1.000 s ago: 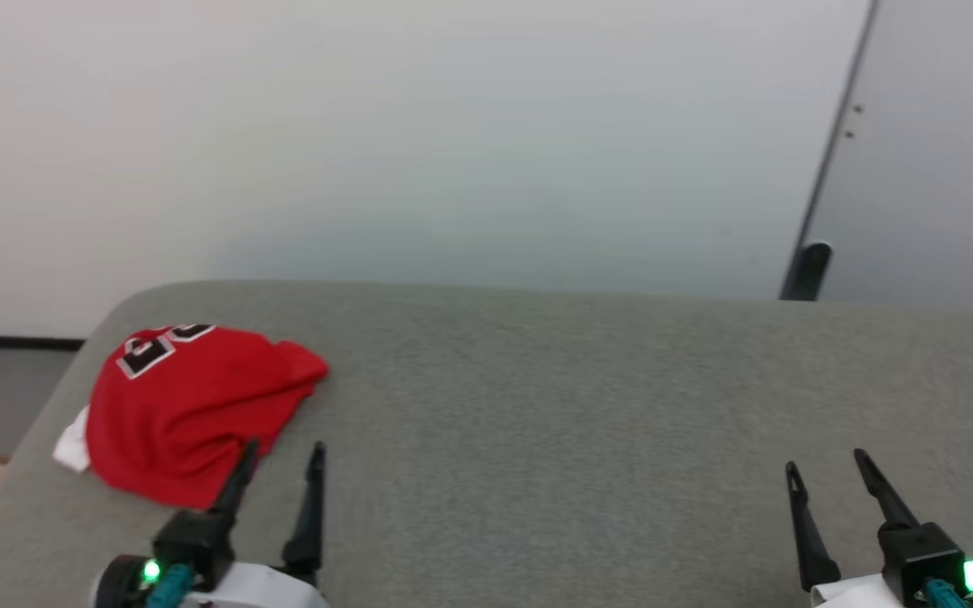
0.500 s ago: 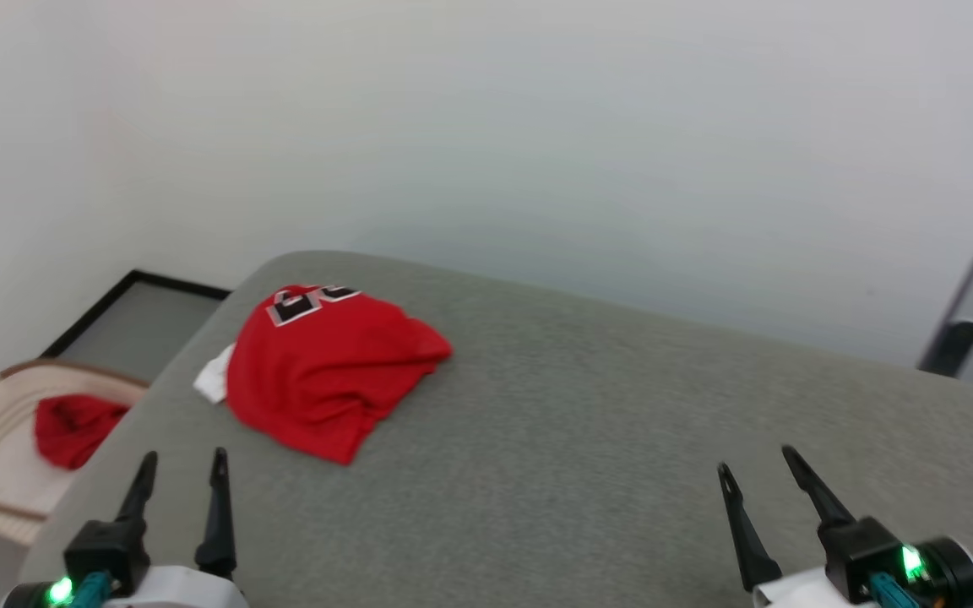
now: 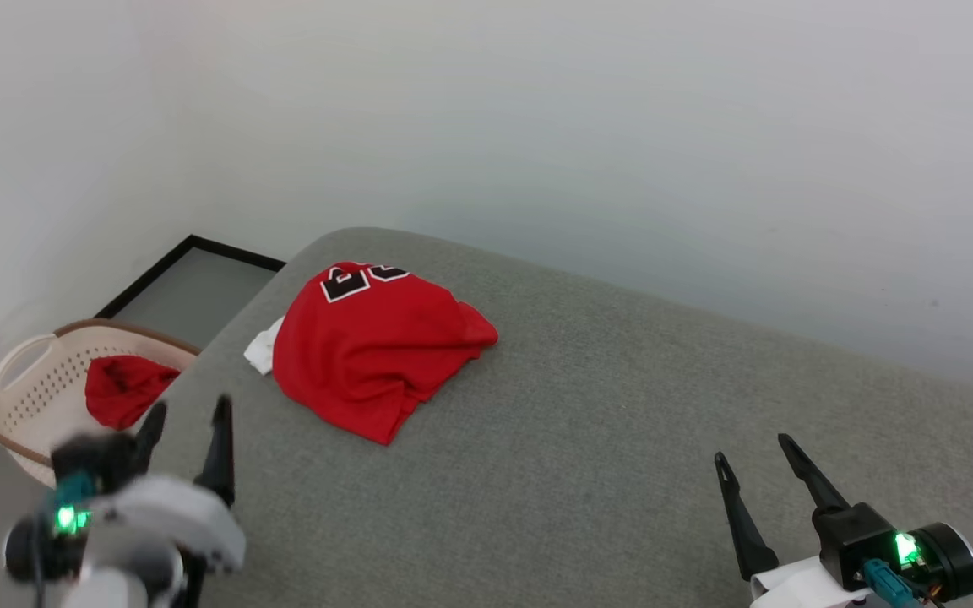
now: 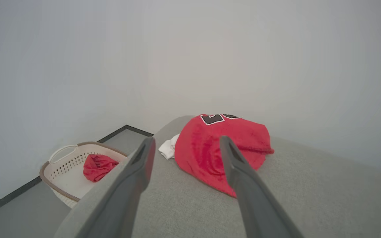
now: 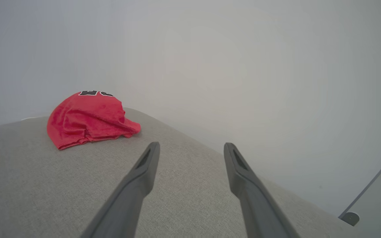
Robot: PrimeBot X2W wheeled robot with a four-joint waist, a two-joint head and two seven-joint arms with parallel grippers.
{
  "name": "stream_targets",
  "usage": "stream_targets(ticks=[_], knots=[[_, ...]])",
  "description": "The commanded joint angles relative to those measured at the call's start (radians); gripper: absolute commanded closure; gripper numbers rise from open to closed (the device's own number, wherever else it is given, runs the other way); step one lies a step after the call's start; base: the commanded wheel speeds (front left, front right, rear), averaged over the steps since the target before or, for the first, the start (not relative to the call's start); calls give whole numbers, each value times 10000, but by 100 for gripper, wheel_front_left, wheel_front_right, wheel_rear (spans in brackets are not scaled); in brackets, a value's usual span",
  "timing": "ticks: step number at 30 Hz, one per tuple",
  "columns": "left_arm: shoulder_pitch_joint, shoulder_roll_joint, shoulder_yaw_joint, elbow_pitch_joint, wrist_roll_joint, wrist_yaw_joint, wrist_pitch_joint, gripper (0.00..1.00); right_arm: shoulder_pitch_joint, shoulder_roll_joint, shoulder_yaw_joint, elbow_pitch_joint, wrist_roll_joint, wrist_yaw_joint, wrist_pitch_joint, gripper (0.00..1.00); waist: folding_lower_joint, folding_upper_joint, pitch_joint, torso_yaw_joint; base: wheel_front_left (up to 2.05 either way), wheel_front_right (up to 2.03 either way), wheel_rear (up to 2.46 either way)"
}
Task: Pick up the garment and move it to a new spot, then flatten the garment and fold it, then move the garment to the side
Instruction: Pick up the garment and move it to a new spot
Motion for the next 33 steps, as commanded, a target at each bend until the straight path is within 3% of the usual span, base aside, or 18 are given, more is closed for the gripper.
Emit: stream_targets(ticks=[1,11,17,25,33], knots=[[-301,141,-65,49,-225,-80,356,0,85,14,-22,5,-74,-1,-10,0,-1,0,68,-104,0,0,0],[-3120,1647,-1080,964,-1976,-173,3676,0,-317,6,51,-407,-768,-3,359,0,-1,0,1397,-1243,0,0,0],[-4806,2403,-1721,2179,-2985,-178,4886,0,-825,-160,228,-1119,-1014,-3,739,0,-1,0,2805,-1898,0,0,0],[-6840,2677,-2190,4102,-3695,-174,6359,0,-1352,-647,391,-2231,-794,-3,1253,0,-1,0,4354,-2406,0,0,0],[-8293,2692,-2691,6062,-3709,-119,7860,0,-1673,-1002,402,-3323,-633,-3,1862,0,-1,0,5660,-2687,0,0,0]])
